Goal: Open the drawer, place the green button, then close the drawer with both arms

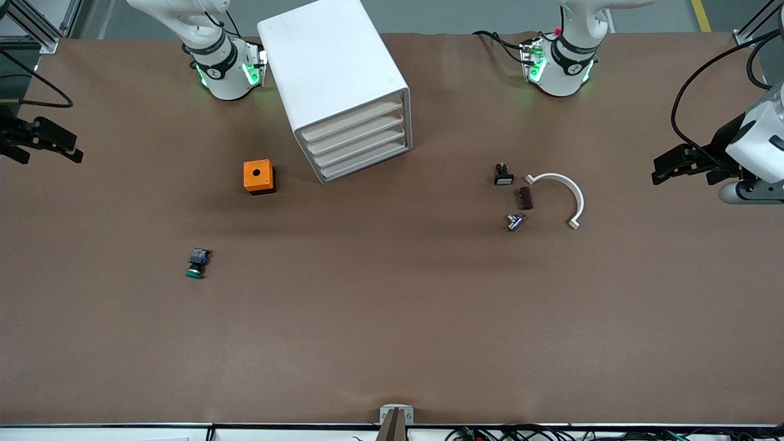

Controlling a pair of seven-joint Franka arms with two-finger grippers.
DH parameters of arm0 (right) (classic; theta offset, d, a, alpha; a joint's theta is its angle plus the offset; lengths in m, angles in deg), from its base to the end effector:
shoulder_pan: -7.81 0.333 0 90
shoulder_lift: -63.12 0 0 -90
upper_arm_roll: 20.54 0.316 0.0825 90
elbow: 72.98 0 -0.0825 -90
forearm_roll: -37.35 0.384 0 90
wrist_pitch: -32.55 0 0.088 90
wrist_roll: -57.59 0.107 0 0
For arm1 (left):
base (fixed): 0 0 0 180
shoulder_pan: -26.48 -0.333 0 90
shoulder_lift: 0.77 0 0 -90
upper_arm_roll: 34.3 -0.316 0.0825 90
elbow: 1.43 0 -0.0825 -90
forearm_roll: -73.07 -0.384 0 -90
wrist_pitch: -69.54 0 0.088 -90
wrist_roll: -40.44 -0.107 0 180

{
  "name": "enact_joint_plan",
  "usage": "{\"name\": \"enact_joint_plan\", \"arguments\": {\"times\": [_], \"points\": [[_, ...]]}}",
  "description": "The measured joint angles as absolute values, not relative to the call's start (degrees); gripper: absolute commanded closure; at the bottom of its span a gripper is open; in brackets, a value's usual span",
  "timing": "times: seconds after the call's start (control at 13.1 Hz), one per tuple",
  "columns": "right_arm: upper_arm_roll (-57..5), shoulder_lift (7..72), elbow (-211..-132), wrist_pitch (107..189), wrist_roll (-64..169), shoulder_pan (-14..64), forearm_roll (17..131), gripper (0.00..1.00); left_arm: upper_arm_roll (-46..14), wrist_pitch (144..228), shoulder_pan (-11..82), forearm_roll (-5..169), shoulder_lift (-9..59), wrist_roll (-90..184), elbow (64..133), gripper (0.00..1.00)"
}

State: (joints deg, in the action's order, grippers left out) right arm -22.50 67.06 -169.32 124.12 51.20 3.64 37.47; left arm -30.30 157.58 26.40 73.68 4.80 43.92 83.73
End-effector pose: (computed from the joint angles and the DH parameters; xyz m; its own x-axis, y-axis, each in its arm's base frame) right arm 0.5311 -0.0574 0.6120 0.9999 0.0046 -0.0139 0.0045 -1.0000 -0.0060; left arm 0.5793 -0.0388 0.6062 0.9988 -0.0080 -0.0477 -0.0073 -0.9999 0.0145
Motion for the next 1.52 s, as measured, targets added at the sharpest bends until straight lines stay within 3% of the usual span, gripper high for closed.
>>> {"name": "enact_joint_plan", "arguments": {"times": [0.69, 1.52], "points": [[-22.62, 67.16, -167.31, 123.06, 51.20, 3.35, 37.55, 0.00, -30.45, 157.02, 26.19, 73.68, 5.66, 43.92, 83.86, 0.00], [-21.84, 69.91, -169.87, 121.58, 51.14, 2.43, 38.33, 0.00, -29.88, 157.20, 30.69, 82.70, 22.65, 62.53, 84.00, 0.00]]}}
